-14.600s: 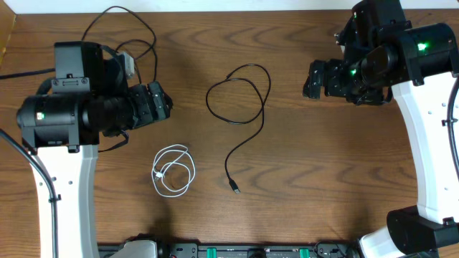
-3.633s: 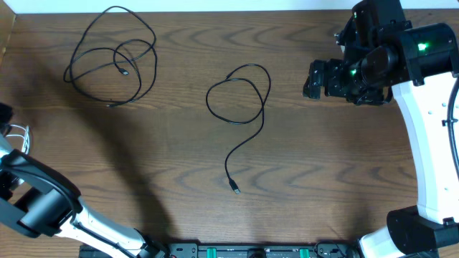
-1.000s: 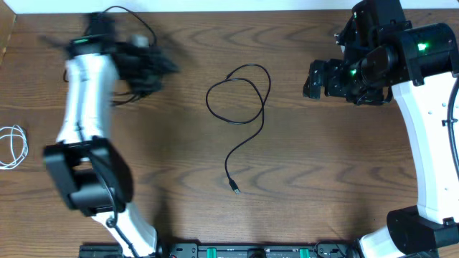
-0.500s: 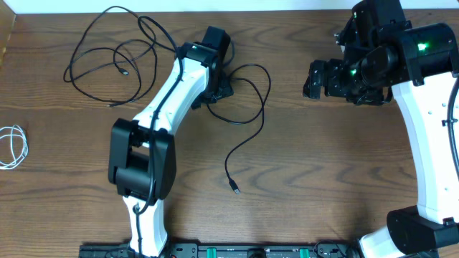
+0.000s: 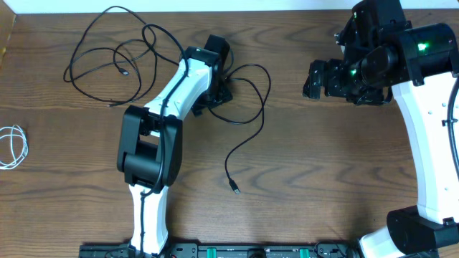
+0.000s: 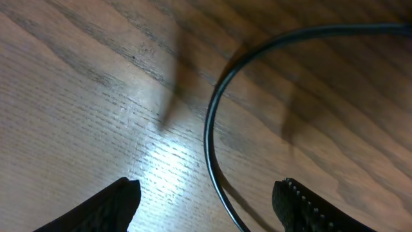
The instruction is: Untangle cables
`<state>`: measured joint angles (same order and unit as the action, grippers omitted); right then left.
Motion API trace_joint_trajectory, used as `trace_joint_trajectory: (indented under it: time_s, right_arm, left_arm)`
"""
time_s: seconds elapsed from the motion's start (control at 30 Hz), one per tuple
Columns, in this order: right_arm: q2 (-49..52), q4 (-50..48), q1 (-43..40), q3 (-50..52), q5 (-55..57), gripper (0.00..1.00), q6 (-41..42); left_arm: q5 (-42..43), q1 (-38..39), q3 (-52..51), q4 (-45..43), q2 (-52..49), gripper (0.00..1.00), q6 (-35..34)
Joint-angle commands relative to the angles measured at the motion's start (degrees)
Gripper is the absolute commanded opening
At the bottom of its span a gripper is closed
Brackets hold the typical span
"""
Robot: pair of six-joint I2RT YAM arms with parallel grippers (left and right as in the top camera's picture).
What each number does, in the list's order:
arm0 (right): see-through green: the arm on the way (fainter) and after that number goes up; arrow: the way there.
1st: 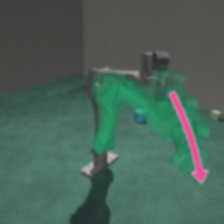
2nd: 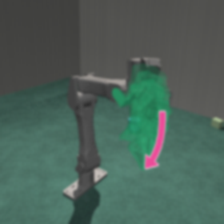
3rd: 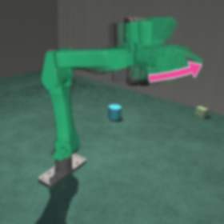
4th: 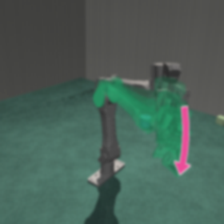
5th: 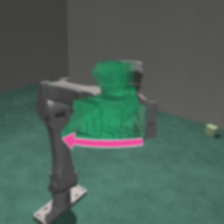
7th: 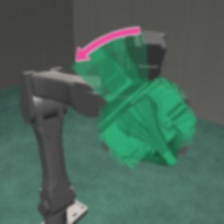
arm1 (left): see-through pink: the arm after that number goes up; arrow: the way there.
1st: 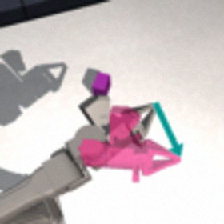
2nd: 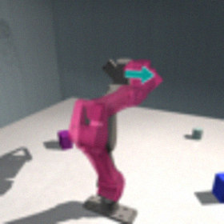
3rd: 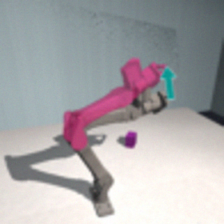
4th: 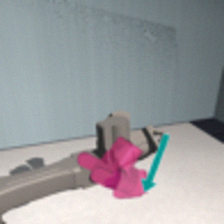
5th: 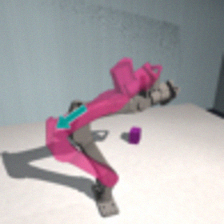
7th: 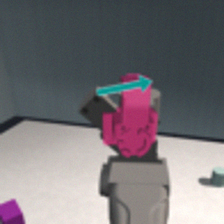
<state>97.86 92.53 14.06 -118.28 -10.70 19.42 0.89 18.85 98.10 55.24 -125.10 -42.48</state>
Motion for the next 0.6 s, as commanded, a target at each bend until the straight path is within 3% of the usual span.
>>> trace_joint_trajectory:
  time_s: [0.0,0.3,0.53,0.57]
  right_arm:
    - [-0.6,0.0,0.3,-0.1,0.2,0.99,-0.6]
    - [-0.6,0.1,0.3,-0.1,0.2,0.99,-0.6]
    - [-0.6,0.0,0.3,-0.1,0.2,0.99,-0.6]
    - [-0.6,0.0,0.3,-0.1,0.2,0.99,-0.6]
  left_arm:
    - [-1.5,-0.7,-0.5,0.1,-1.9,0.71,-1.1]
    - [5.4,-4.0,-0.6,0.0,-4.9,0.68,2.9]
    - [6.0,-4.6,-1.4,-0.7,-4.9,0.54,5.8]
    - [6.0,-4.6,-1.9,-1.0,-4.9,0.47,5.8]
